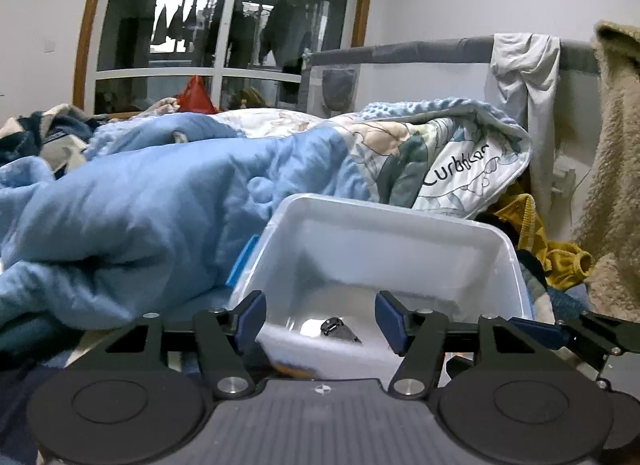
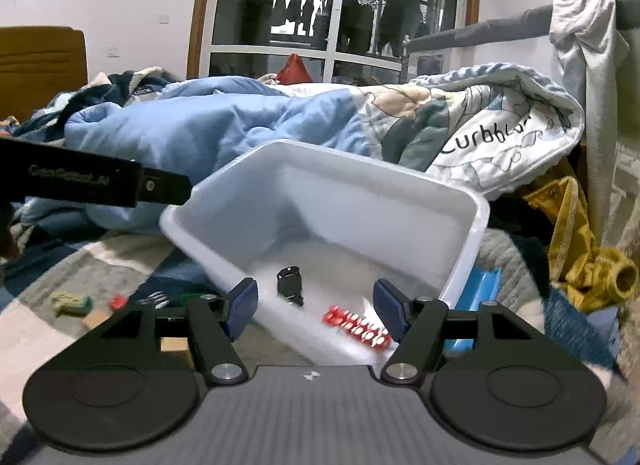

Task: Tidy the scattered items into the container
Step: 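Grasp a wooden cube with the left tool while the right tool grasps another wooden cube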

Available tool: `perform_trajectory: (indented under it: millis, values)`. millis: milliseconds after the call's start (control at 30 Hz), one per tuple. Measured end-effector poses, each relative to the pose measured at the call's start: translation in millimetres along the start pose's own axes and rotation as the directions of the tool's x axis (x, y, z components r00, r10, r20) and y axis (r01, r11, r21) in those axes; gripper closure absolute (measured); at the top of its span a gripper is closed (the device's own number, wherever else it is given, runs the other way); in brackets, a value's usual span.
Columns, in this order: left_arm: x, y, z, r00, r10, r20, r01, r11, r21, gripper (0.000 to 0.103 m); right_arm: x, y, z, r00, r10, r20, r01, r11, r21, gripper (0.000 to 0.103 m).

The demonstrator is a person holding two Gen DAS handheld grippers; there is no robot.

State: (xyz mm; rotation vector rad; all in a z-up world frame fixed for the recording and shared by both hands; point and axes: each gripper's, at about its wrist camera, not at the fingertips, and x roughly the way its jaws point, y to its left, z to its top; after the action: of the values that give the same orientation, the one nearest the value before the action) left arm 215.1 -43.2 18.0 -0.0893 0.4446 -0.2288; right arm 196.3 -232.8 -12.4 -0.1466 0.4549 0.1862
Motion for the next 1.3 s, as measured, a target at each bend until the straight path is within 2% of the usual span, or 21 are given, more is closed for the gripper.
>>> perform_trajectory:
  millis: [133,267,467,567,733,833,1100,1133,1200,1233,1300]
  values:
    - [-21.4,14.3,-21.4,1.000,0.018,-0.018,-0.018,0.999,-0.027,0.032,-10.7,14.5,-11.5,0.999,0.052,-0.011,-0.051,0.997,0.052,0.024]
    - [-39.3,32.9,-51.4,0.996,0.065,-0.055,-0.065,0.998,0.011,0.027,-13.1,34.6,-25.9,0.994,0.098,-0.046,-0.097,0.995,0.023,0.017]
    - [-49.2,67.5,-96.8,0.979,0.148,-0.137,-0.135,0.986,0.095,0.027,-6.5,54.6,-50.2,0.986,0.127,-0.111,-0.126,0.992,0.014,0.017]
    - [-47.7,85.7,-112.4,0.972,0.161,-0.173,-0.154,0.987,0.053,0.027,-4.3,65.4,-59.3,0.982,0.139,-0.126,-0.142,0.990,-0.020,0.023]
    - [-36.1,100.7,-123.1,0.973,0.132,-0.189,-0.146,0.987,-0.064,0.027,1.6,82.9,-76.0,0.969,0.164,-0.184,-0.176,0.983,-0.052,0.046]
    - [-24.5,93.1,-122.0,0.980,0.112,-0.165,-0.125,0.990,-0.068,0.027,5.5,88.0,-84.1,0.961,0.181,-0.208,-0.196,0.979,-0.057,0.048]
    - [29.3,82.4,-126.2,0.980,0.102,-0.173,-0.111,0.993,-0.049,0.028,12.3,80.4,-90.4,0.966,0.161,-0.200,-0.178,0.982,-0.070,0.048]
    - [33.6,82.8,-127.4,0.980,0.092,-0.174,-0.103,0.993,-0.054,0.032,13.8,77.7,-91.7,0.967,0.157,-0.200,-0.174,0.983,-0.067,0.048]
    - [41.1,83.8,-129.9,0.977,0.099,-0.191,-0.112,0.992,-0.053,0.048,19.3,73.7,-93.1,0.967,0.149,-0.208,-0.165,0.984,-0.061,0.048]
    - [44.0,85.7,-131.1,0.972,0.111,-0.209,-0.124,0.991,-0.052,0.066,22.3,71.5,-94.0,0.966,0.145,-0.213,-0.161,0.985,-0.058,0.048]
    - [43.8,91.4,-132.5,0.969,0.108,-0.224,-0.126,0.990,-0.069,0.070,28.1,68.2,-94.0,0.965,0.142,-0.218,-0.157,0.986,-0.052,0.048]
